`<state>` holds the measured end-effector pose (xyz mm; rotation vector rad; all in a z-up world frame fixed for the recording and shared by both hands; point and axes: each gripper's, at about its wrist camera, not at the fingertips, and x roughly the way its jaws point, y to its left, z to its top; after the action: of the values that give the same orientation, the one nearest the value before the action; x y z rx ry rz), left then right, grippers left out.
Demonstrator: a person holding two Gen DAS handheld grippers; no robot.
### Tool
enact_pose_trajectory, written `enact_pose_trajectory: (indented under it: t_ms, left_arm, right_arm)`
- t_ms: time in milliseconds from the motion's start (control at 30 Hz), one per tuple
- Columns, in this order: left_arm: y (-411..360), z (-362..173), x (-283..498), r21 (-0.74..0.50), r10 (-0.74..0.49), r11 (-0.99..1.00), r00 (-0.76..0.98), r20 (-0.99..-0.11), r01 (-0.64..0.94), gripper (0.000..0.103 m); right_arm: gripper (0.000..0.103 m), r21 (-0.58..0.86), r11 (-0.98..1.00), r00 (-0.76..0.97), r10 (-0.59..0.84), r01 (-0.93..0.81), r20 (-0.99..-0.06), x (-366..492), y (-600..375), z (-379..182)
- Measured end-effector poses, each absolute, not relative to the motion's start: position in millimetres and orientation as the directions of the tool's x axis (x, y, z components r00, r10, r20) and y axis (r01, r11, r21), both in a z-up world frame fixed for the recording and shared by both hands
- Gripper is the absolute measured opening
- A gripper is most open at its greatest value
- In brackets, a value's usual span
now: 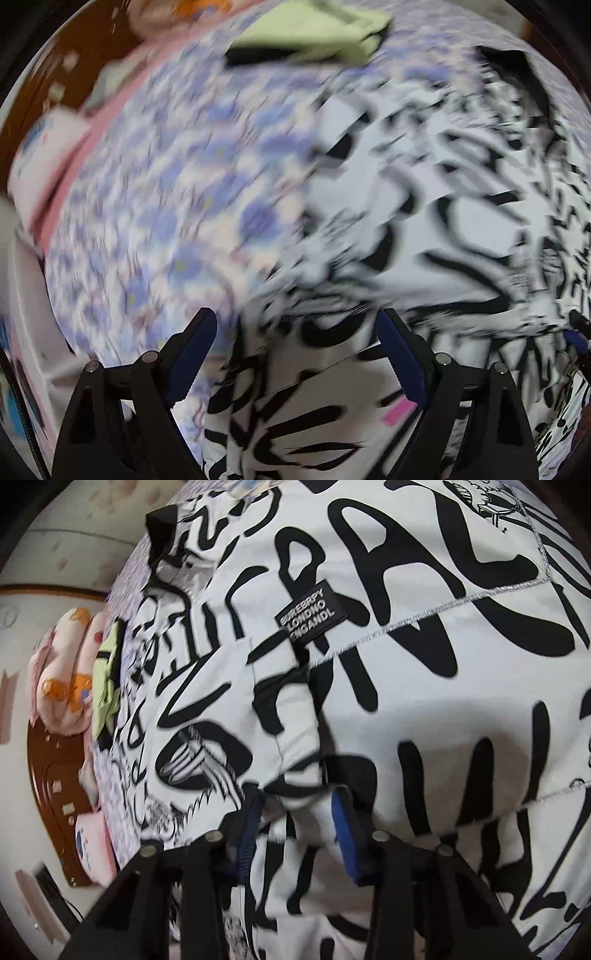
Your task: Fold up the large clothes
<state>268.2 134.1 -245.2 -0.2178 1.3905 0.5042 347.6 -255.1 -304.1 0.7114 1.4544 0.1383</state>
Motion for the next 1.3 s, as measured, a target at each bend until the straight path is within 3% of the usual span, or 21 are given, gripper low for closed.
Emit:
enact_pose_trajectory:
  t_ms: [67,133,333,467,633,800,1100,1300]
  left_arm:
    - [154,-265,260,0.106,0.163,0.865,0.074,-0.984,-0.491,0.087]
    - [166,-278,257,0.087,0.155,0.855,0.09,-0.984,-0.512,0.087]
    - [185,-309,269,0.027,0.094,0.856,0.103,-0.99,-0.517,0.085]
    - [187,-312,278,0.046,0.13,0.877,0.144,-0.981,-0.479,0.06]
    - [214,-313,276,-0.036,0.079,0.855,0.199,-0.977,-0.517,0.037]
    - [256,-321,262,-0.161,-0.031,0.796,0.227,-0.973,-0.584,0.036]
    - [252,-333,260,-0.175,-0.05,0.798,0.227,-0.973,-0.576,0.034]
    - [240,-308,246,-0.145,-0.041,0.823,0.198,-0.979,-0.548,0.033]
  right_arm:
    - [0.023,0.501,0.796,0.157,0.477,0.341,-0.865,354,-253,-306]
    - [0.01,0.496,0.792,0.185,0.461,0.356,-0.868,358,-252,-306]
    - [0.009,0.433,0.851,0.248,0.369,0.296,-0.896,366,-241,-293]
    - [0.008,0.378,0.893,0.29,0.305,0.246,-0.907,369,-228,-288]
    - [0.008,0.354,0.901,0.307,0.273,0.25,-0.912,368,-214,-289]
    - [0.008,0.328,0.917,0.296,0.255,0.228,-0.921,361,-196,-290]
    - [0.008,0.235,0.925,0.267,0.155,0.3,-0.951,348,-199,-294]
    - [0.011,0.213,0.921,0.279,0.122,0.325,-0.953,345,-197,-278]
